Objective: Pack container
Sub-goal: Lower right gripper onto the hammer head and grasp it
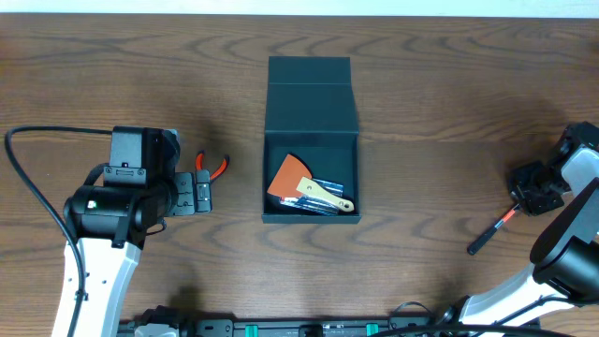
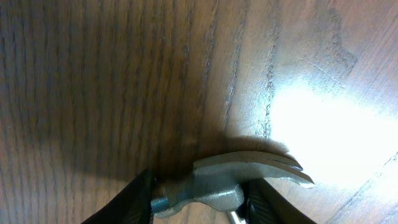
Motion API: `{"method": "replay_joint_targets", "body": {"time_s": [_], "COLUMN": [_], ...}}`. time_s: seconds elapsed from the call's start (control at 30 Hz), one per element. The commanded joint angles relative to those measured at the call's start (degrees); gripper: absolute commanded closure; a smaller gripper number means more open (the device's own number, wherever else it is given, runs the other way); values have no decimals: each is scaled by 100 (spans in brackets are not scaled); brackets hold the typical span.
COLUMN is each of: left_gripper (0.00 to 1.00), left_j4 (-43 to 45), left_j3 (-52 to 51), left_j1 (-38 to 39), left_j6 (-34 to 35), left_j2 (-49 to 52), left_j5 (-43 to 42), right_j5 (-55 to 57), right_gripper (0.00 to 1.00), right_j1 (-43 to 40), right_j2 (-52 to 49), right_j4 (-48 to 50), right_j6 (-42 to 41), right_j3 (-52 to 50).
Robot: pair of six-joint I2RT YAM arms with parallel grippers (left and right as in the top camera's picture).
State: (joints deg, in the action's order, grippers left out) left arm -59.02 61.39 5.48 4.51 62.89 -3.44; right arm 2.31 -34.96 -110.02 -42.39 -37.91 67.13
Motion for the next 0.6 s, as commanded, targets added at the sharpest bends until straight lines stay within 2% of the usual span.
{"method": "replay_joint_targets", "body": {"time_s": [0.0,0.3,0.57], "left_gripper": [2,2,2], "left_j4": [-33,-26,-28], "left_j3": [87,87,87], "left_j1": [9,7,7], "left_j6": [33,33,31], "left_j2": [-44,-44,-44], "left_j5": [61,63,63], "right_j5": [-149,-55,114], "right_gripper": [99,99,99], "right_j1": [55,103,463], "right_j2": [-350,-195,415], "right_j4": [-37,-348,-772], "right_j6": [-13,337,793], "right_j3": [-205,-33,361]}}
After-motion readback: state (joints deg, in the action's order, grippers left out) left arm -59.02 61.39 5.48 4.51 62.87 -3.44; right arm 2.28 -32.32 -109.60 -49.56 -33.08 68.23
